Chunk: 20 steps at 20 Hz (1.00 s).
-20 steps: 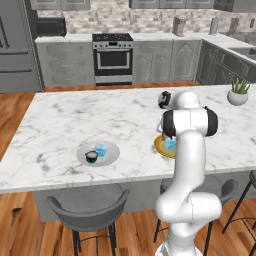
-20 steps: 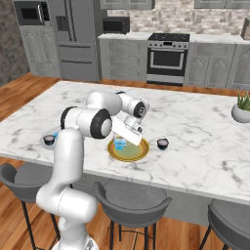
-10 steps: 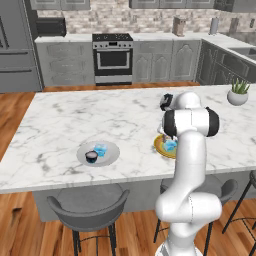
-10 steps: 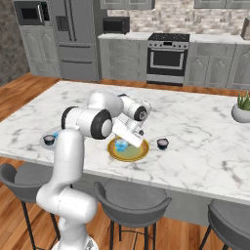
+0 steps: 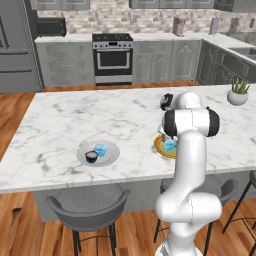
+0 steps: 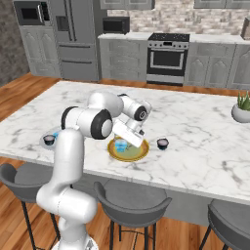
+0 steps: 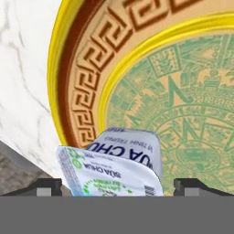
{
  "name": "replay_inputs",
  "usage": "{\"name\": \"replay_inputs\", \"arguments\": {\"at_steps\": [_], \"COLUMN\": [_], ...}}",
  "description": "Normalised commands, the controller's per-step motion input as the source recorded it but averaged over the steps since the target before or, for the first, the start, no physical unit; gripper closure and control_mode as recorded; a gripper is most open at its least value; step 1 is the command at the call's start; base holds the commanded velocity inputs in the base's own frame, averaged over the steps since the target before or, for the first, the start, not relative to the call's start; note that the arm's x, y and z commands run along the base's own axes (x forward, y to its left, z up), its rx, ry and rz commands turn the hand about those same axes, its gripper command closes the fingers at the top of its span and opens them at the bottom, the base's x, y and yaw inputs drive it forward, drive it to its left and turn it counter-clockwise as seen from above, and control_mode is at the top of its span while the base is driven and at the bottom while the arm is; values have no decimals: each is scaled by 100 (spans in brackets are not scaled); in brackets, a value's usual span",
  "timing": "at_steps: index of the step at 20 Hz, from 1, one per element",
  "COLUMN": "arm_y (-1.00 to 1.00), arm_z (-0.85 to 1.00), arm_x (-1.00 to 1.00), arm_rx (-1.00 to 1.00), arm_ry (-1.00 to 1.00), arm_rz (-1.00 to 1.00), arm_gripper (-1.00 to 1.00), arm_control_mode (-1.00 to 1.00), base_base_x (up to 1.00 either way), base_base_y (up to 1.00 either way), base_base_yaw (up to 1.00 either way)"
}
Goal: Place two yogurt containers on each plate.
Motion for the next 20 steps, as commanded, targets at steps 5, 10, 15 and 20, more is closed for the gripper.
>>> {"name": "replay_inputs", "arguments": {"at_steps": [5, 10, 15, 20], "arm_y": [-17, -9, -30, -55], "arm_z": [27, 48, 25, 1], "arm_x": [0, 0, 0, 0], "arm_rx": [0, 0, -6, -28], "arm_ry": [-8, -13, -25, -57], "arm_rz": [0, 0, 0, 3], "arm_gripper": [-100, -100, -100, -100], "arm_control_mode": [-100, -100, -100, -100], "base_base_x": [0, 0, 0, 0], "base_base_y": [0, 0, 0, 0], "base_base_yaw": [0, 0, 0, 0]}}
